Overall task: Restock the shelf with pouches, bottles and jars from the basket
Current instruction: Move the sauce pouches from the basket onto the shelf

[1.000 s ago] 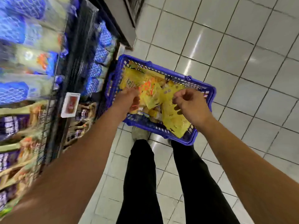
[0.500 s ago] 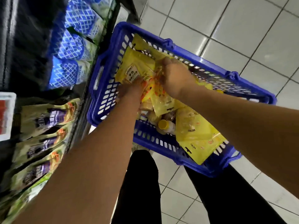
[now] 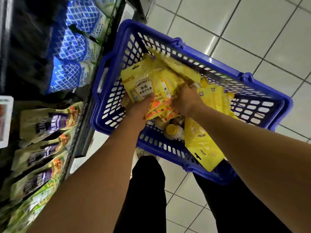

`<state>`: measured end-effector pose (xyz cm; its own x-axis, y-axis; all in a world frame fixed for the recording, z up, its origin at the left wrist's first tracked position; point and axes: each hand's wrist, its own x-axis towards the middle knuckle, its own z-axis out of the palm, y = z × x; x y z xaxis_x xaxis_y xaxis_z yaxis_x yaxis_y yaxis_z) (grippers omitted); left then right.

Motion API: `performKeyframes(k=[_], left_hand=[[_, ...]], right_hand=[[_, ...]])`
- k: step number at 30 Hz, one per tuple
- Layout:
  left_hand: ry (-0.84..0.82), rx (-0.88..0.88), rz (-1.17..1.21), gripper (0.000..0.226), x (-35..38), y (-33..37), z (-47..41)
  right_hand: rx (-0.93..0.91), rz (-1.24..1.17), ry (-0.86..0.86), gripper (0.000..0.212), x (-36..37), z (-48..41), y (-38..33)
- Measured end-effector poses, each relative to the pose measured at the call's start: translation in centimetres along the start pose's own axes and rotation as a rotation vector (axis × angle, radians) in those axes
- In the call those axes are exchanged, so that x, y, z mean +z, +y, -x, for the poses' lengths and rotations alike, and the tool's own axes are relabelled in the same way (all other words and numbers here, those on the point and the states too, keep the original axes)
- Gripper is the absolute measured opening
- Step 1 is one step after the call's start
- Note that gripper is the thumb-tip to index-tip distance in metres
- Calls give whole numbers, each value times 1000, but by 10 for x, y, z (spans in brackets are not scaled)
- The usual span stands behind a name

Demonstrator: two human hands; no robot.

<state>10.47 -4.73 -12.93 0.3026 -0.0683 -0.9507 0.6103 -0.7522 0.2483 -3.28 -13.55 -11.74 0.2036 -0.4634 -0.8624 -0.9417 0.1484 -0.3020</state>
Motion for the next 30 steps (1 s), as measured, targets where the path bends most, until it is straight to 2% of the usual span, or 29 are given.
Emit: performKeyframes(k=[3, 5, 9, 14, 17, 18, 21, 26, 28, 30], left_hand=[[-16, 2, -34, 38, -5, -9, 6], [-61, 5, -43, 44, -8, -12, 15], [-162, 66, -80, 58, -16, -15, 42], [-252, 166, -133, 49, -23, -12, 83], [-255, 215, -121, 57, -25, -11, 113], [-262, 236, -93, 55, -25, -10, 125], [-290, 301, -34, 30, -26, -4, 169], [-317, 438, 8, 51, -30, 6, 258], [-318, 487, 33, 45, -28, 10, 298], [-301, 556, 64, 27, -25, 14, 336]], right_hand=[[79, -300, -101, 66, 0, 9, 18], [97, -435, -156, 61, -1, 21, 26], [123, -621, -198, 62, -5, 54, 36], [79, -840, -230, 59, -27, 106, 56], [30, -943, -211, 54, -47, 142, 69], [14, -974, -211, 56, -55, 153, 72], [-51, -1020, -231, 69, -82, 190, 76], [-169, -1014, -229, 73, -131, 258, 75], [-229, -983, -253, 74, -152, 287, 72], [-272, -961, -256, 79, -173, 315, 67]])
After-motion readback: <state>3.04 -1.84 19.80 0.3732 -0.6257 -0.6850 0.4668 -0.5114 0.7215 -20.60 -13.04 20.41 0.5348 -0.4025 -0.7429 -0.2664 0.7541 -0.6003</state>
